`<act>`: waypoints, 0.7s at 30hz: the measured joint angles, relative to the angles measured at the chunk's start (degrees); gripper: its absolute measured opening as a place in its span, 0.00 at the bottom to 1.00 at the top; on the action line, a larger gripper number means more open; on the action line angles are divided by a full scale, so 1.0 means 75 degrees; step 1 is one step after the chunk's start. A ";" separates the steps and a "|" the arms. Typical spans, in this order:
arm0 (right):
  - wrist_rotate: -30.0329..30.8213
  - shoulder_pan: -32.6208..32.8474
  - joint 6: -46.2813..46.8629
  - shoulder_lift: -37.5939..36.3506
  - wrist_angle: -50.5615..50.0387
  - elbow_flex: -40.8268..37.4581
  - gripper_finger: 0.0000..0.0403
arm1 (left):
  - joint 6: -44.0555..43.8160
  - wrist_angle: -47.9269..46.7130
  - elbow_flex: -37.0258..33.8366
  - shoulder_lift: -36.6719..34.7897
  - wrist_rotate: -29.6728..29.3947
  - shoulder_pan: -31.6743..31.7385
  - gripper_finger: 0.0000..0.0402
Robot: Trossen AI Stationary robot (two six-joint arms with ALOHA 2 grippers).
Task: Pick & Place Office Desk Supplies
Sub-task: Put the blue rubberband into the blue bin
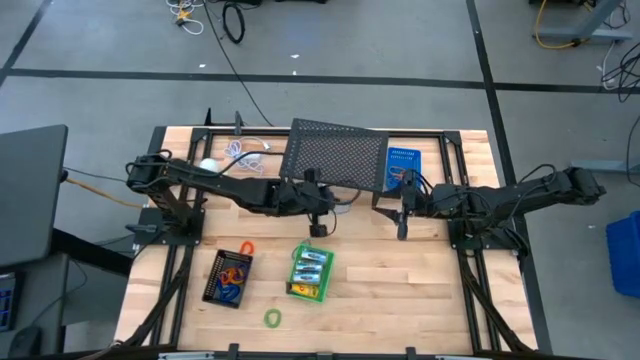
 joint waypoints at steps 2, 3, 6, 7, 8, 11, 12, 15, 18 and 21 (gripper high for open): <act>0.0000 -0.0107 0.0228 0.0128 0.0201 0.0002 0.45 | 0.0278 0.0541 0.0000 0.0000 -0.0087 0.0045 0.00; -0.0006 -0.0156 0.0310 0.0187 0.0186 0.0001 0.45 | 0.0370 0.0763 0.0000 0.0000 -0.0098 0.0057 0.00; -0.0099 -0.0302 0.0532 0.0452 0.0400 -0.0003 0.45 | 0.0646 0.1344 0.0000 0.0000 -0.0100 0.0138 0.00; -0.0137 -0.0336 0.0593 0.0535 0.0478 -0.0003 0.45 | 0.0689 0.1476 0.0000 0.0000 -0.0075 0.0173 0.00; -0.0140 -0.0357 0.0614 0.0646 0.0660 -0.0003 0.45 | 0.0700 0.1564 0.0002 0.0000 -0.0019 0.0218 0.00; -0.0176 -0.0398 0.0562 0.0921 0.1202 -0.0003 0.45 | 0.0689 0.1746 0.0003 0.0061 0.0123 0.0349 0.00; -0.0219 -0.0399 0.0525 0.0993 0.1390 -0.0003 0.45 | 0.0684 0.1739 0.0000 0.0067 0.0124 0.0368 0.00; -0.0377 -0.0449 0.0407 0.1139 0.1728 -0.0003 0.45 | 0.0693 0.1853 0.0002 0.0067 0.0127 0.0414 0.00; -0.0526 -0.0557 0.0411 0.1204 0.1903 -0.0003 0.45 | 0.0757 0.1892 0.0003 0.0067 0.0166 0.0399 0.00; -0.0579 -0.0638 0.0411 0.1201 0.2034 -0.0003 0.45 | 0.0783 0.2012 0.0003 0.0067 0.0181 0.0395 0.00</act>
